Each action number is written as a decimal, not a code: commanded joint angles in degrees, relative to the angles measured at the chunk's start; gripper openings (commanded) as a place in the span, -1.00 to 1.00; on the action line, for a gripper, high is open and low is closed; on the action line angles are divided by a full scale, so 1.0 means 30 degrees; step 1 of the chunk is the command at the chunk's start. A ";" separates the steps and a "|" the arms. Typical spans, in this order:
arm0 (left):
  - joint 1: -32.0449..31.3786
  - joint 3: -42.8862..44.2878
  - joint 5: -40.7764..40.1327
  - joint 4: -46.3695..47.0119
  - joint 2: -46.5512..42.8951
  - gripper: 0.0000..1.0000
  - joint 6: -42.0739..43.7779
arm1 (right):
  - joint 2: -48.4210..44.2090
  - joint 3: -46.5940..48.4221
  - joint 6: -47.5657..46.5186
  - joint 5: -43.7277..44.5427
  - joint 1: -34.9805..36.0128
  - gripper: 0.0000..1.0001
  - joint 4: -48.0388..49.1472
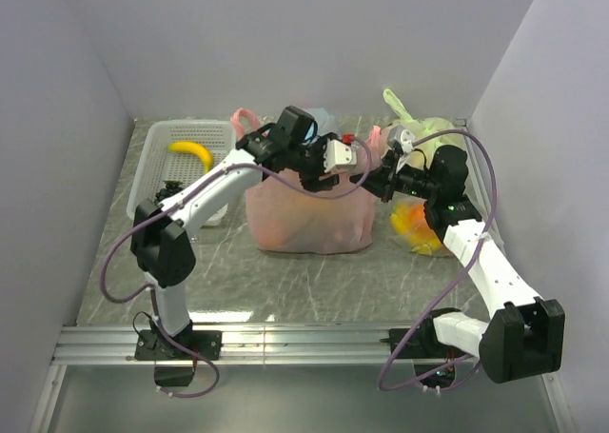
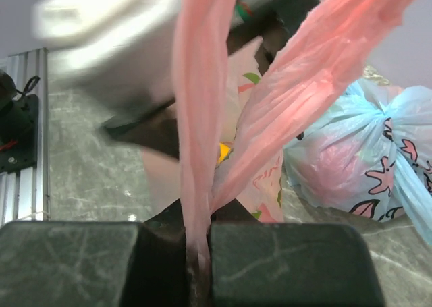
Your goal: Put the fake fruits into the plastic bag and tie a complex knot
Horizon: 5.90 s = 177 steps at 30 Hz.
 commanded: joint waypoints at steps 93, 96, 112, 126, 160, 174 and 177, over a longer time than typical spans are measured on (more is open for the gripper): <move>0.9241 -0.4551 0.9775 0.1841 -0.5254 -0.99 -1.5348 | 0.7804 0.5582 -0.1286 0.9559 0.2869 -0.17 -0.9829; 0.9270 -0.5194 0.9397 0.2277 -0.5836 -0.99 -1.5521 | 0.6195 0.6429 -0.0851 0.8279 0.1934 0.31 -1.0184; 0.9270 -0.6543 0.8134 0.4917 -0.7129 -0.99 -1.8364 | 0.6099 0.7722 0.6799 0.6072 0.6290 0.89 0.1175; 0.9270 -0.7422 0.8310 0.6174 -0.7539 -0.99 -1.8861 | 0.9881 0.6787 0.9116 0.4784 0.8930 0.93 0.7540; 1.4243 -1.0524 0.9567 0.7205 -1.0027 0.82 -1.8255 | 1.3515 0.3355 0.7913 0.4960 0.9695 -1.00 0.5842; 1.4252 -1.7294 1.4077 0.9863 -1.0035 0.61 -1.5228 | 1.2959 0.3914 1.0695 0.3028 0.8875 -1.00 0.7539; 1.3696 -1.7790 1.4142 1.1994 -0.9474 0.55 -1.6165 | 1.2724 0.3826 1.0931 0.2792 0.8874 -1.00 0.7599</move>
